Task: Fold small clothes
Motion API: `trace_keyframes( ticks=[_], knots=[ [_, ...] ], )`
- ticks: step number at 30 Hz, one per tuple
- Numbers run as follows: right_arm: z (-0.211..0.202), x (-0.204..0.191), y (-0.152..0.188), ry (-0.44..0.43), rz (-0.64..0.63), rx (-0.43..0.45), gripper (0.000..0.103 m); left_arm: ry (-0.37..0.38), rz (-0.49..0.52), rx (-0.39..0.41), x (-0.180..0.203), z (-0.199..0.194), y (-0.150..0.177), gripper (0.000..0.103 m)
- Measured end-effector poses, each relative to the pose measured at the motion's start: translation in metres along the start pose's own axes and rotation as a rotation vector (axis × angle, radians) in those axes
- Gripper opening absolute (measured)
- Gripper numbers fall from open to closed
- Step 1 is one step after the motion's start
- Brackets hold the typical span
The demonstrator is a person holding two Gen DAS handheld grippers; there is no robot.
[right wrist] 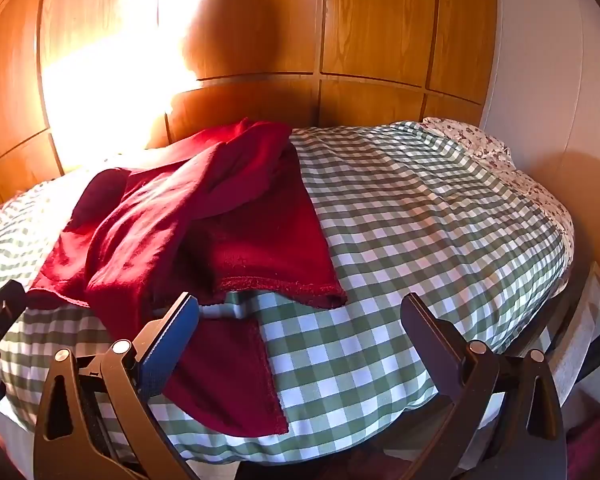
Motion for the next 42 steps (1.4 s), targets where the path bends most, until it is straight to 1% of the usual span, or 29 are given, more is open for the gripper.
trace_keyframes(
  ticks=[2,7,8,14,20,42],
  knots=[
    [-0.001,0.001,-0.001,-0.007,0.000,-0.012,0.100,-0.001,0.009,0.002,0.000,0.000,0.001,0.101],
    [-0.004,0.003,-0.003,-0.010,-0.001,0.001,0.100,-0.008,0.027,-0.004,-0.003,-0.001,0.003,0.101],
    [0.001,0.001,-0.001,-0.007,0.001,-0.008,0.100,-0.013,0.019,-0.017,0.000,0.005,0.003,0.101],
    [0.001,0.002,0.000,-0.003,0.006,-0.006,0.100,-0.023,0.037,-0.002,0.001,0.003,0.004,0.101],
    [0.002,0.009,-0.002,-0.003,0.023,-0.007,0.100,-0.016,0.045,0.005,0.002,0.000,0.004,0.101],
    [0.002,0.011,-0.001,-0.011,0.031,-0.005,0.100,0.006,0.056,-0.010,0.008,0.000,0.002,0.101]
  ],
)
Point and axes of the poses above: each gripper's, at about its wrist camera, not at the fingertips, and z roughly the way its jaws point, x to its right, y to its underside, the point moved 1 cm from there along z, roughly the way its jaws point, and after that the axes turned 2 degrees about -z, right-handed, at the moved point
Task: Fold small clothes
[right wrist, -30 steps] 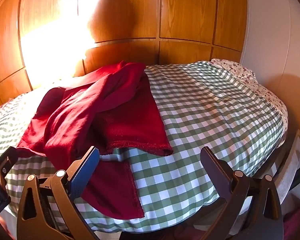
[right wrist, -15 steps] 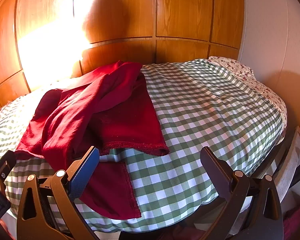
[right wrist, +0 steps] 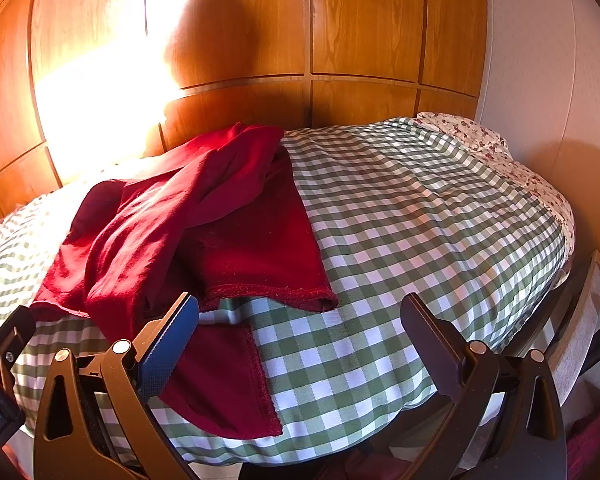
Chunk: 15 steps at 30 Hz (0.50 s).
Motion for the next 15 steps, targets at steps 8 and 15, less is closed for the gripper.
trace_keyframes(
  ticks=[8,15],
  knots=[
    [0.0004,0.0001,-0.0003,0.000,0.002,0.000,0.100,0.005,0.003,-0.002,0.0021,-0.0002,0.0001,0.101],
    [0.0005,-0.0009,0.0000,0.000,0.003,0.000,0.100,0.009,0.010,-0.004,0.0047,-0.0004,0.0006,0.101]
  ],
)
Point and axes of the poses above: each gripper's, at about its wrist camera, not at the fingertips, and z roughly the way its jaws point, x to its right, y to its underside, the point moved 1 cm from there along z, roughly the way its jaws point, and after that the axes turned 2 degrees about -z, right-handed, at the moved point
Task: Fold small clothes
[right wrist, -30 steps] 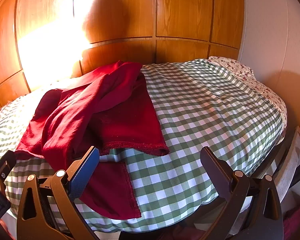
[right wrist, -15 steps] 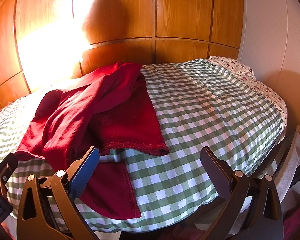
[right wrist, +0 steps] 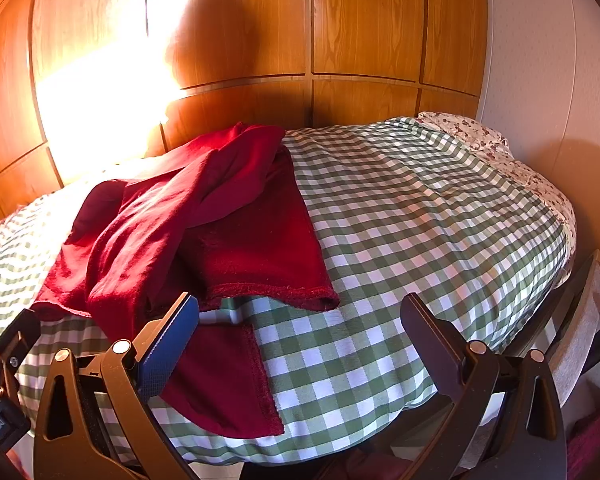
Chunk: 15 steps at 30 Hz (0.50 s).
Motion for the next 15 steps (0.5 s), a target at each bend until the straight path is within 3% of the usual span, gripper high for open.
trace_keyframes(
  ticks=[15],
  knots=[
    [-0.0007,-0.0014,-0.0010,-0.001,0.000,0.007,0.100,0.016,0.013,0.009,0.0035,-0.0039,0.0000,0.101]
  ],
)
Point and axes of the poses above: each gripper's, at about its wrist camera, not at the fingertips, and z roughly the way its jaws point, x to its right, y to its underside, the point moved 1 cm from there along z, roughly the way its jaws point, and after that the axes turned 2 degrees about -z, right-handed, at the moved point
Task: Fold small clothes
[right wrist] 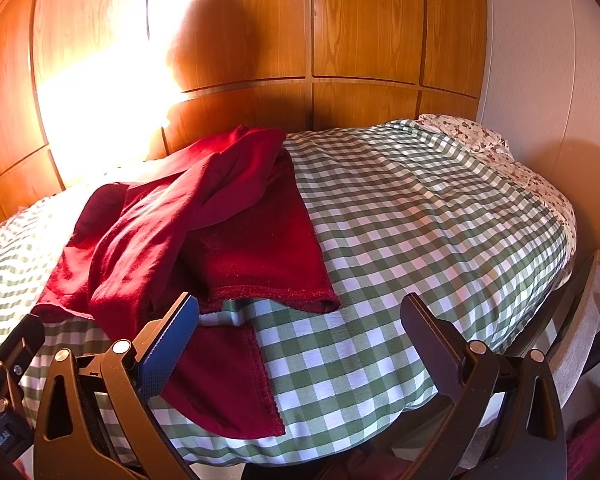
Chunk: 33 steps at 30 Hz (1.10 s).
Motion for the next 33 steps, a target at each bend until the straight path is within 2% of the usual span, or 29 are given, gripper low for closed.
trace_keyframes(
  ticks=[12,24,29,33],
  knots=[
    [-0.007,-0.001,-0.003,-0.005,-0.002,0.024,0.100,-0.004,-0.032,0.006,-0.004,-0.002,-0.002,0.101],
    [-0.002,0.002,-0.001,-0.006,0.008,0.003,0.100,-0.002,-0.034,0.000,-0.005,0.002,-0.002,0.101],
    [0.005,0.012,-0.006,-0.011,0.011,-0.004,0.100,0.041,0.010,-0.061,0.003,0.013,0.003,0.101],
    [0.013,0.034,-0.015,-0.003,0.054,-0.016,0.100,0.129,0.065,-0.127,0.019,0.024,0.008,0.098]
  ],
)
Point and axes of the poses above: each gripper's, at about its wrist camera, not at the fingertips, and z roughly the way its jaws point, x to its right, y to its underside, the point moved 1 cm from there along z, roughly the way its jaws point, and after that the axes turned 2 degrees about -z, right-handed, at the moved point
